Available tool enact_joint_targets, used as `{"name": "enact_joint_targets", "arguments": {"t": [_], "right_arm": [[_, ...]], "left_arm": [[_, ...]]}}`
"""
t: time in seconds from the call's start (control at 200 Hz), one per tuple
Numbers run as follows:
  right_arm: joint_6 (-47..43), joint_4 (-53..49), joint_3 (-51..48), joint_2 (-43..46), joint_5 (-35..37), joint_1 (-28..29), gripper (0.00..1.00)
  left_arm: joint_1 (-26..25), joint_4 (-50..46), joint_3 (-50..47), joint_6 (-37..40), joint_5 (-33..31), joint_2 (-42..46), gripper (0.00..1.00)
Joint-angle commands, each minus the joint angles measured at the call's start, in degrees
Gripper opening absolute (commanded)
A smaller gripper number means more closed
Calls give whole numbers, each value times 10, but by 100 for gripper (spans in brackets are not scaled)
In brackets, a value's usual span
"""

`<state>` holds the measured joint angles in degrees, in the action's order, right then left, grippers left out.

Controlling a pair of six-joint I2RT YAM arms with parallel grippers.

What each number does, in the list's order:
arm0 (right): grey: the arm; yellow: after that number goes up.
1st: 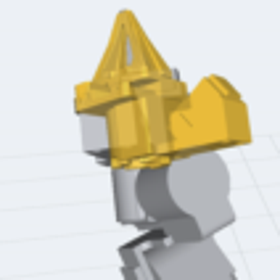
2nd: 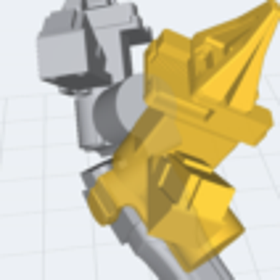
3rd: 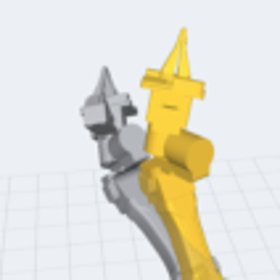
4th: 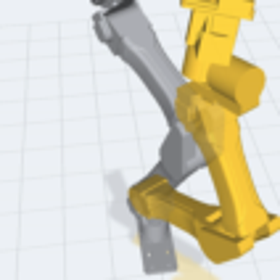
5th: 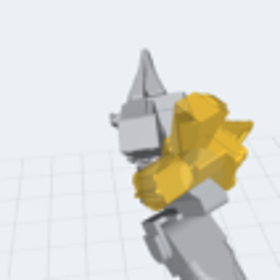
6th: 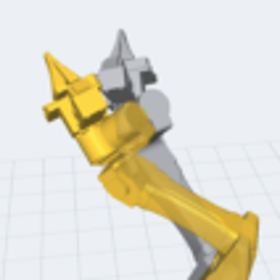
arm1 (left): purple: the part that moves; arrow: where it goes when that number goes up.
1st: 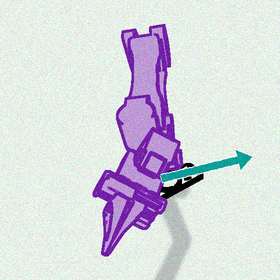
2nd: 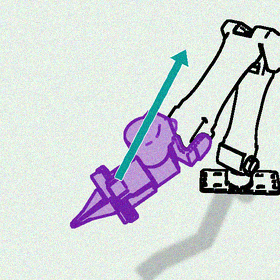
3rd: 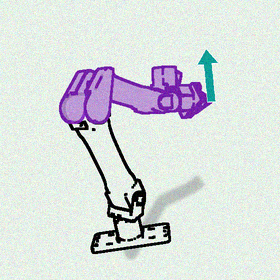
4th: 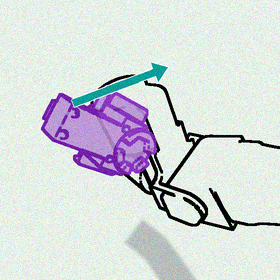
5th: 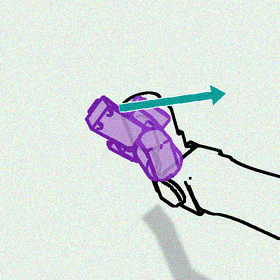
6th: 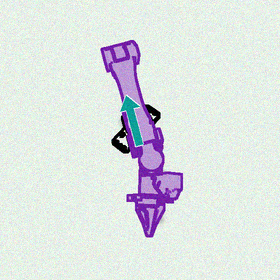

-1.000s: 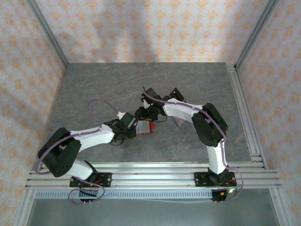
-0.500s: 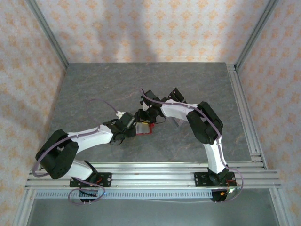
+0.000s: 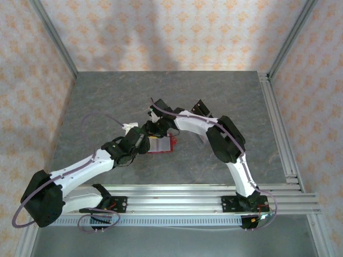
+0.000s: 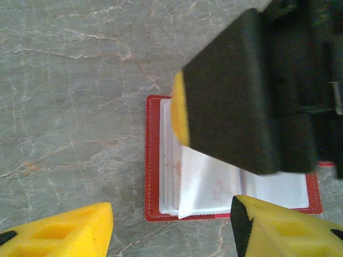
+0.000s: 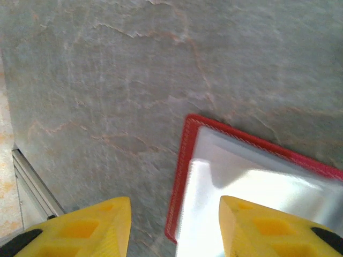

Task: Put the credit cards into the card holder
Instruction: Flip over the card slot in the card holder, then pick up the credit card from the storage box.

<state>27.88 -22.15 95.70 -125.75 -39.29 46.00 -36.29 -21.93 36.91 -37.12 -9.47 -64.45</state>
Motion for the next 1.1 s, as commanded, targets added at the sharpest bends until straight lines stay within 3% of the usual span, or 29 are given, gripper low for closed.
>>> {"name": "enact_joint_targets", "arguments": {"t": [0.0,0.105,0.225,0.611,0.726,0.926,1.096], "right_arm": [[-12,-65,48,-51,-9,1,47],[-29,-107,86,-83,-14,1,46],[-39,-107,83,-61,-11,-1,46],[-62,-110,22,131,12,-61,47],[-114,-177,-24,190,86,-96,47],[-227,-311,-71,238,308,-133,44],[-254,-340,-102,251,396,-137,38]], "left_arm": [[-2,-32,-7,-11,-26,14,61],[-2,-34,-4,-12,-27,13,61],[-2,-33,-3,-11,-29,8,62],[-2,-6,8,-18,-38,-44,62],[-2,-4,20,-15,-39,-64,62],[2,2,38,-5,-40,-95,63],[8,4,50,1,-39,-113,63]]}}
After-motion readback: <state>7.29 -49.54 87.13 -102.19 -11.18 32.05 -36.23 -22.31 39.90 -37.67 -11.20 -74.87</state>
